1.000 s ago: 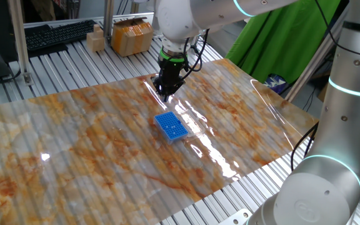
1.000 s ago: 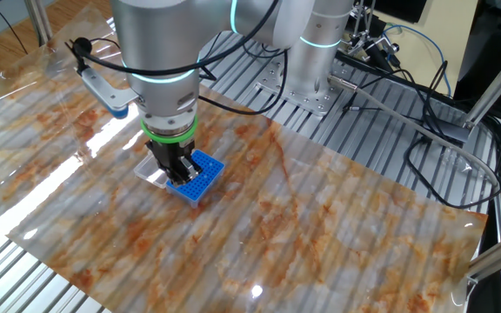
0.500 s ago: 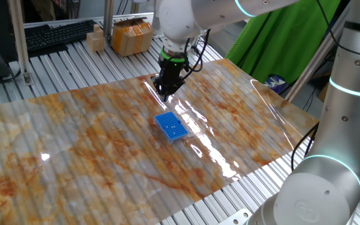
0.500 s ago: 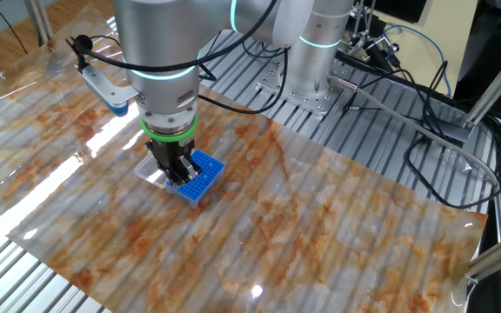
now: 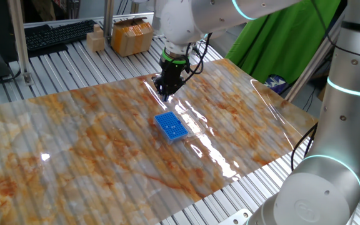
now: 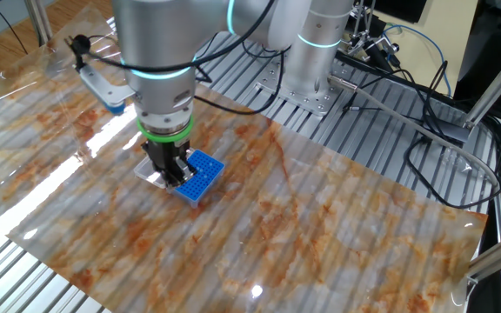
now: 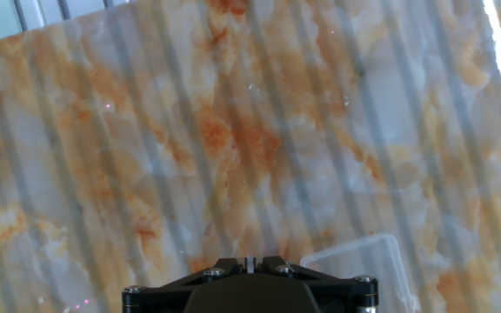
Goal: Insert a small pipette tip into the holder for small pipette tips
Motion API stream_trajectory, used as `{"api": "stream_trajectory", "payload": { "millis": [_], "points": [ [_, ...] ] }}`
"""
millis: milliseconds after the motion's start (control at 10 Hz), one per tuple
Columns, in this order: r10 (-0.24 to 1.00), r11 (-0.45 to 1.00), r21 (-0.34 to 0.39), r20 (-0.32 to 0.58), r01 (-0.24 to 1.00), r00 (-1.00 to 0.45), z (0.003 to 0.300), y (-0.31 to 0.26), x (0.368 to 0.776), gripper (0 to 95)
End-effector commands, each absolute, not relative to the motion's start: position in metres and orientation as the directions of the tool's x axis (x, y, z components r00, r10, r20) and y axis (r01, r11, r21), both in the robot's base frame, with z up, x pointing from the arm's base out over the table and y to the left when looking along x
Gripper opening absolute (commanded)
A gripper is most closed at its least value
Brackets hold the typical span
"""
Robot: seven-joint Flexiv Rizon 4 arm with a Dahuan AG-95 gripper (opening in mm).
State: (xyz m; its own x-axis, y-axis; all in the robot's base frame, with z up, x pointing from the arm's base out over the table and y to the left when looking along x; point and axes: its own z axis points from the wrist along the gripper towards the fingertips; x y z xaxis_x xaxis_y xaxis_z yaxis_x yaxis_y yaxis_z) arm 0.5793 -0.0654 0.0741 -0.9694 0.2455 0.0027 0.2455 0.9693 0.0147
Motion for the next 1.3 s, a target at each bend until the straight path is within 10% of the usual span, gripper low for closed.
{"api": "stream_trajectory", "payload": {
  "millis": [100,1300],
  "points": [
    [0.248,0.969,0.015,-0.01,0.248,-0.969,0.071,-0.065,0.577,0.0],
    [0.267,0.964,0.002,0.037,0.267,-0.963,0.054,-0.065,0.58,0.0]
  ]
}}
